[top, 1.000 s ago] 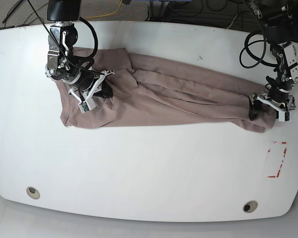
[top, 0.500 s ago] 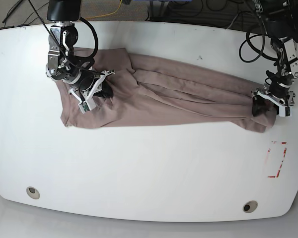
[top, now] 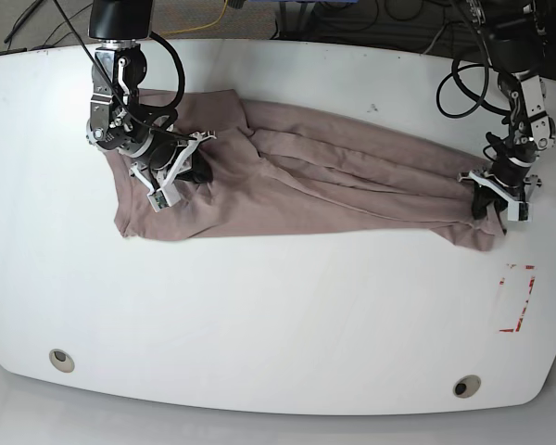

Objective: Layout the t-shirt on the table in an organized manner, then fold the t-shirt properly
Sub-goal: 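Drag the held strip end with the left gripper toward the right gripper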

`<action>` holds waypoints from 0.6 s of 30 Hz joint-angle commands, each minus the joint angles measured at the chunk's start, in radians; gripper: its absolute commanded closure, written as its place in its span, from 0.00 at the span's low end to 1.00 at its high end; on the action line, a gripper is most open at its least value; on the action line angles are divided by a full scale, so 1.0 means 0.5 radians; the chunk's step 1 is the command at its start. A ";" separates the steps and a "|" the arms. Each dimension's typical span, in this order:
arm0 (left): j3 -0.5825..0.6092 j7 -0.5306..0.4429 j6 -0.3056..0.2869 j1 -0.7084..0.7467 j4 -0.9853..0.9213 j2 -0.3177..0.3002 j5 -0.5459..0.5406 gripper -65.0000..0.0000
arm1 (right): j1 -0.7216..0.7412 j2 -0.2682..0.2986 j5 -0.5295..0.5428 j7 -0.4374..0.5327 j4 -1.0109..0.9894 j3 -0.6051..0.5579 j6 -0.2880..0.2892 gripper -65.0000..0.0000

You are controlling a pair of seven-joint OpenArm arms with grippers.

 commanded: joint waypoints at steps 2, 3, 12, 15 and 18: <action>-0.005 0.181 -0.017 0.018 -0.012 0.011 0.129 0.97 | 0.032 0.019 0.026 0.036 0.027 0.012 -0.001 1.00; -0.020 0.181 -0.017 0.015 -0.012 0.011 0.129 1.00 | 0.032 0.019 0.026 0.036 0.027 0.012 -0.001 1.00; -0.072 0.197 -0.017 0.028 0.292 0.033 0.126 1.00 | 0.029 0.019 0.020 0.036 0.027 0.012 -0.001 1.00; -0.078 0.200 -0.017 0.077 0.482 0.110 0.126 1.00 | 0.029 0.019 0.020 0.036 0.027 0.012 -0.001 1.00; -0.078 0.273 -0.017 0.138 0.690 0.146 0.126 1.00 | 0.029 0.019 0.026 0.036 0.027 0.009 -0.001 1.00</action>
